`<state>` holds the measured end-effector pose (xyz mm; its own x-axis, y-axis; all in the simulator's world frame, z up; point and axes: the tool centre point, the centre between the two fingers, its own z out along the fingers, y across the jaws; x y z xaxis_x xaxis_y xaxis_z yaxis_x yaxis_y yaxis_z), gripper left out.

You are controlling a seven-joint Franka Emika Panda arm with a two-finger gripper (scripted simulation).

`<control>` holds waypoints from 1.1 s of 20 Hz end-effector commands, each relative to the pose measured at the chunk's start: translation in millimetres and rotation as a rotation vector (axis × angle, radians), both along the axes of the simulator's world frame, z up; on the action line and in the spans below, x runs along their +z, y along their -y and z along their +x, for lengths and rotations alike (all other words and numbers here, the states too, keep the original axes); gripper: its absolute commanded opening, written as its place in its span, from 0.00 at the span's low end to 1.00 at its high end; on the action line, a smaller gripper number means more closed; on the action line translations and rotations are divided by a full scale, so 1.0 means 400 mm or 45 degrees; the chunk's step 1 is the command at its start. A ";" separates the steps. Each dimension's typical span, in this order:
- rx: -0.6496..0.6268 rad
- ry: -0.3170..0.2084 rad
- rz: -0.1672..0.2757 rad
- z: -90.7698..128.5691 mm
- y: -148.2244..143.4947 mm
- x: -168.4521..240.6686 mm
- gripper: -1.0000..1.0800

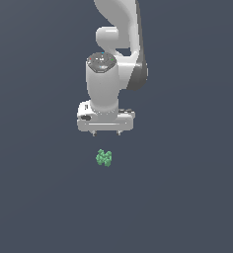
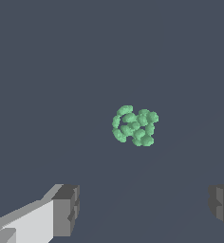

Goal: Pick up the object and move it to a goal position.

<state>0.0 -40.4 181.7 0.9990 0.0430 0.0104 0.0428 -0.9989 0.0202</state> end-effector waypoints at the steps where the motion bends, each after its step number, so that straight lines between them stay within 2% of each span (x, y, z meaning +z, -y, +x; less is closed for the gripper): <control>1: 0.056 -0.003 -0.002 0.004 0.002 -0.007 0.96; 22: 0.754 -0.031 -0.012 0.049 0.020 -0.092 0.96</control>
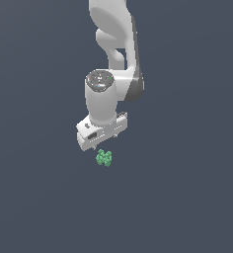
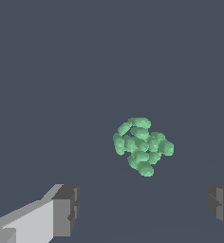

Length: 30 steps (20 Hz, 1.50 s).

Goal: Pick up the object and move it to a goal position.

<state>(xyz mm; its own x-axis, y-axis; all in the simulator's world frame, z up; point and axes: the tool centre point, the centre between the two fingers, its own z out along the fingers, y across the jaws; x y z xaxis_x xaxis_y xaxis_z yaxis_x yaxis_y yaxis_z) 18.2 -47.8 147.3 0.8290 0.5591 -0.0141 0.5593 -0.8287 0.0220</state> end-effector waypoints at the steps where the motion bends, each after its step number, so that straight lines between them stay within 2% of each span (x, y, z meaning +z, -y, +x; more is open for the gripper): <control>1: 0.088 -0.003 0.001 0.005 0.002 -0.011 0.96; 21: 0.763 -0.017 0.020 0.045 0.019 -0.093 0.96; 30: 0.955 -0.015 0.029 0.056 0.024 -0.116 0.96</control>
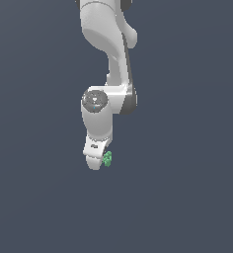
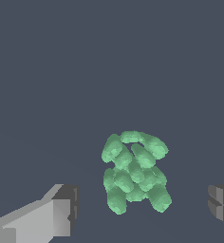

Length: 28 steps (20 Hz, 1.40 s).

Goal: Pick up the object and move it to a goal position.

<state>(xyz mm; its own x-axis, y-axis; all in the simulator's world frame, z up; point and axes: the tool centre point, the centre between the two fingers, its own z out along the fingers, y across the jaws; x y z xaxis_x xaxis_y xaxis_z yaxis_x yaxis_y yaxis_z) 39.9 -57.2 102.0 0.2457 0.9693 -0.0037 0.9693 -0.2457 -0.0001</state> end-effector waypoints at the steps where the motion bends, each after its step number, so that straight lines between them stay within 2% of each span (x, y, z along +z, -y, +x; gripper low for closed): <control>1: 0.040 0.001 0.002 0.002 0.001 -0.004 0.96; 12: 0.077 0.001 0.004 0.004 0.002 -0.018 0.96; 21: 0.082 0.001 0.005 0.001 0.001 -0.122 0.96; 26: 0.082 0.001 0.005 0.005 0.001 -0.135 0.96; 27: 0.082 0.001 0.005 0.005 0.001 -0.135 0.00; 28: 0.082 0.001 0.005 0.005 0.001 -0.135 0.00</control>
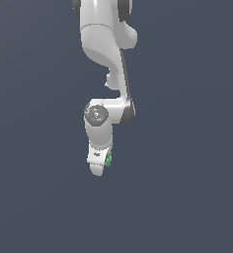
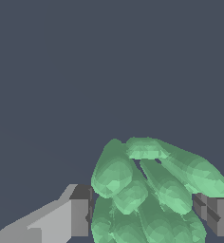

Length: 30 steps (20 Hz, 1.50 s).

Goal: Pick up the object and move it to a goal position.

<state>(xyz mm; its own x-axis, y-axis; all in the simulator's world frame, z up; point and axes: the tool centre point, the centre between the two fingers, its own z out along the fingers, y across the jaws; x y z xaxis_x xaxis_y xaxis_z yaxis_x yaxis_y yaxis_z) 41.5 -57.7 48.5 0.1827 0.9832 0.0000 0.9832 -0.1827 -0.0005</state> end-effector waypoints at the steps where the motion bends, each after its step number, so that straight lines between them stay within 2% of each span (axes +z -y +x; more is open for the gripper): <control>1: 0.000 0.000 0.000 0.001 0.000 -0.001 0.00; 15: 0.001 0.002 0.000 0.015 0.014 0.012 0.00; 30: 0.000 0.001 0.001 0.118 0.126 0.097 0.00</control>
